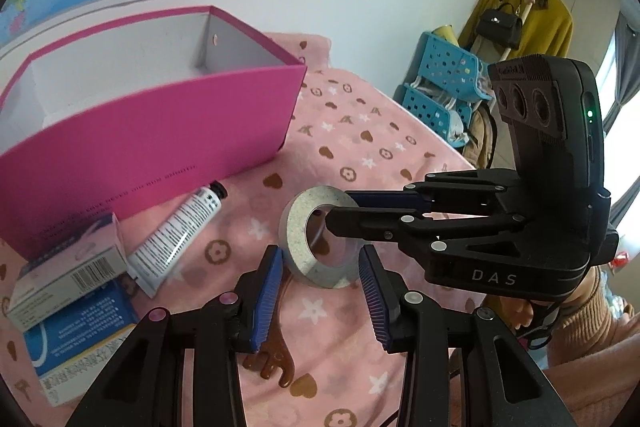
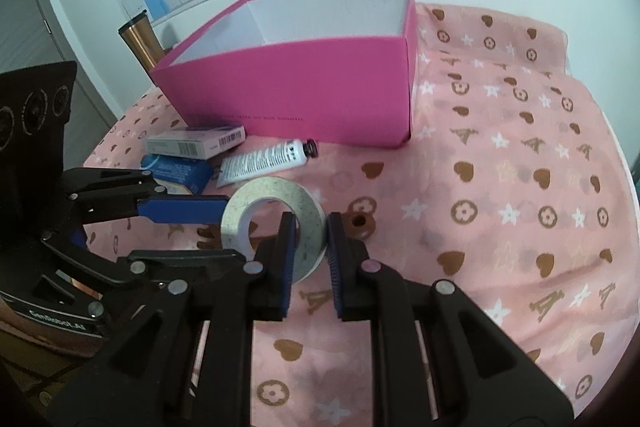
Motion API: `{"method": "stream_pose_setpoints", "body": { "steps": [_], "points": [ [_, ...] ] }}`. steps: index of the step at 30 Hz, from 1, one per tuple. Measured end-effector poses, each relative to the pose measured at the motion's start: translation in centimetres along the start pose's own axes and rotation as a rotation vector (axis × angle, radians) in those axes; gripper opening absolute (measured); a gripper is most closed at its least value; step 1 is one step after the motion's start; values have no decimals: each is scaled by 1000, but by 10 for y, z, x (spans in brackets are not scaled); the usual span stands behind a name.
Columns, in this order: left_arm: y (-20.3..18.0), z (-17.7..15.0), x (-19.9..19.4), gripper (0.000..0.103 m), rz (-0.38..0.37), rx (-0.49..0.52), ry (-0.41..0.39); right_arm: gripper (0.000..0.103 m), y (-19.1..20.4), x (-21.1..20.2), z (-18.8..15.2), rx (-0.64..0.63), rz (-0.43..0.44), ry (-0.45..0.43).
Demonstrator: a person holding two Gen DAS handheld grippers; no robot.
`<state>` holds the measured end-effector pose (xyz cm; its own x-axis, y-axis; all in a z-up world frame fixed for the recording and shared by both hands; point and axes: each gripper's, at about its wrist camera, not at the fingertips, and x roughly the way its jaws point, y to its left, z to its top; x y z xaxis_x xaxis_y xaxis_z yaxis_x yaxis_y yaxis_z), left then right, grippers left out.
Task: Organize rigid objects
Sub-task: 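Carry the tape roll over the magenta box and open the right gripper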
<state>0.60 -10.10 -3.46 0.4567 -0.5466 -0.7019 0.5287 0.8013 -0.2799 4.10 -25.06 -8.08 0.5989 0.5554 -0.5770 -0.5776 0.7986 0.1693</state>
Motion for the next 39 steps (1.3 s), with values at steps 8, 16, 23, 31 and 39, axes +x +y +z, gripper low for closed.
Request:
{"method": "stream_pose_setpoints", "body": {
  "steps": [8, 16, 23, 31, 39],
  "points": [
    [8, 20, -14, 40, 13, -4, -52, 18, 8, -7, 25, -55, -21, -38],
    [15, 45, -26, 40, 45, 17, -111, 18, 12, -12, 59, -103, -33, -86],
    [23, 70, -31, 40, 70, 18, -145, 18, 12, -14, 87, -121, -51, -122],
    [38, 101, -27, 40, 82, 4, -153, 18, 6, -9, 116, -122, -67, -138],
    [56, 119, -9, 38, 107, -27, -139, 18, -3, 12, 137, -103, -95, -110]
  ]
}}
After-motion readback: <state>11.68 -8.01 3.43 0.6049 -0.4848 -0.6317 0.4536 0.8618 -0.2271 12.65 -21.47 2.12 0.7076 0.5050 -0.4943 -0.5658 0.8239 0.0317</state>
